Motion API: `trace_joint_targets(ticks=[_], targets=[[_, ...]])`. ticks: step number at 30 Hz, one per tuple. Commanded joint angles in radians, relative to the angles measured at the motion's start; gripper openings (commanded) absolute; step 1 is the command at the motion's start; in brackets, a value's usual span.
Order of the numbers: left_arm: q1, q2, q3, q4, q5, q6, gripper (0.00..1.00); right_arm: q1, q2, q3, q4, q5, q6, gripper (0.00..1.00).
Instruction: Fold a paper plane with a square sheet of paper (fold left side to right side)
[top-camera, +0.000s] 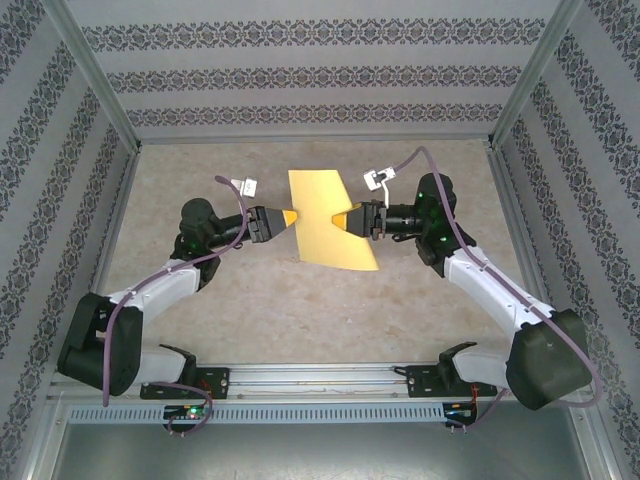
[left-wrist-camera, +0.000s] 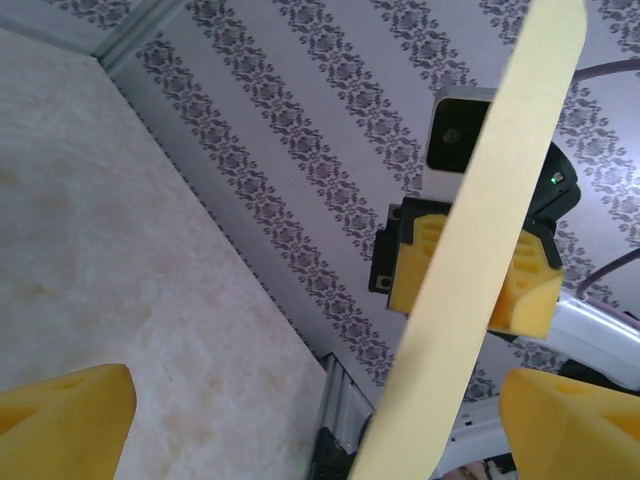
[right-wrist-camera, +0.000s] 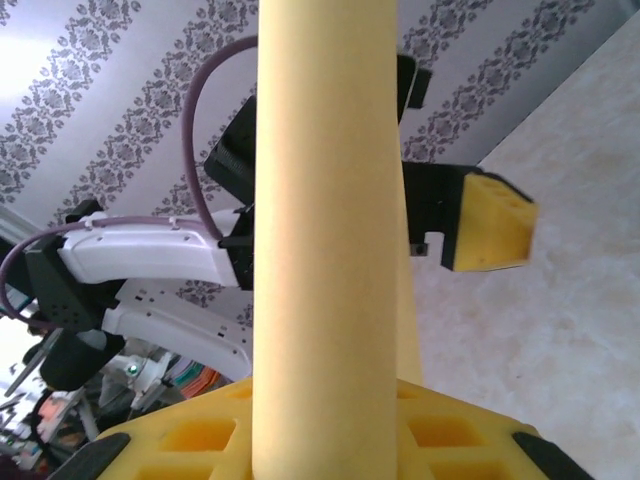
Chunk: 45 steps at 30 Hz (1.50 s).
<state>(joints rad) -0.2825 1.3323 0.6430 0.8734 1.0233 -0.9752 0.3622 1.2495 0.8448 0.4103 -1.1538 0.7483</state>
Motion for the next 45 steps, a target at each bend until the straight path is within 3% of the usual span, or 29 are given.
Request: trace_joint_targets(ticks=[1, 4, 9, 11, 19, 25, 30, 37, 45], targets=[[-0.033, 0.011, 0.048, 0.141, 0.059, -0.042, 0.91, 0.021, 0.030, 0.041, 0.061, 0.005, 0.017, 0.27], [-0.053, 0.027, 0.066, 0.127, 0.069, -0.031, 0.77, 0.032, 0.052, 0.048, 0.062, 0.027, 0.016, 0.28], [-0.053, 0.031, 0.068, 0.058, 0.046, 0.009, 0.29, 0.015, 0.064, 0.028, 0.061, 0.077, 0.013, 0.28], [-0.053, 0.027, 0.066, 0.015, 0.030, 0.035, 0.15, 0.003, 0.059, 0.016, 0.056, 0.096, 0.010, 0.29], [-0.051, 0.031, 0.074, -0.169, -0.016, 0.107, 0.04, -0.056, 0.024, -0.043, -0.024, 0.184, -0.034, 0.43], [-0.053, 0.092, 0.109, -0.469, -0.083, 0.221, 0.00, -0.071, -0.024, -0.049, -0.332, 0.428, -0.219, 0.57], [-0.052, 0.200, 0.141, -0.660, -0.118, 0.311, 0.00, -0.083, -0.017, -0.087, -0.394, 0.494, -0.232, 0.59], [-0.053, 0.351, 0.187, -0.832, -0.198, 0.394, 0.00, -0.022, 0.056, -0.122, -0.407, 0.560, -0.205, 0.47], [-0.052, 0.427, 0.237, -0.952, -0.287, 0.448, 0.00, 0.050, 0.270, -0.098, -0.391, 0.627, -0.121, 0.21]])
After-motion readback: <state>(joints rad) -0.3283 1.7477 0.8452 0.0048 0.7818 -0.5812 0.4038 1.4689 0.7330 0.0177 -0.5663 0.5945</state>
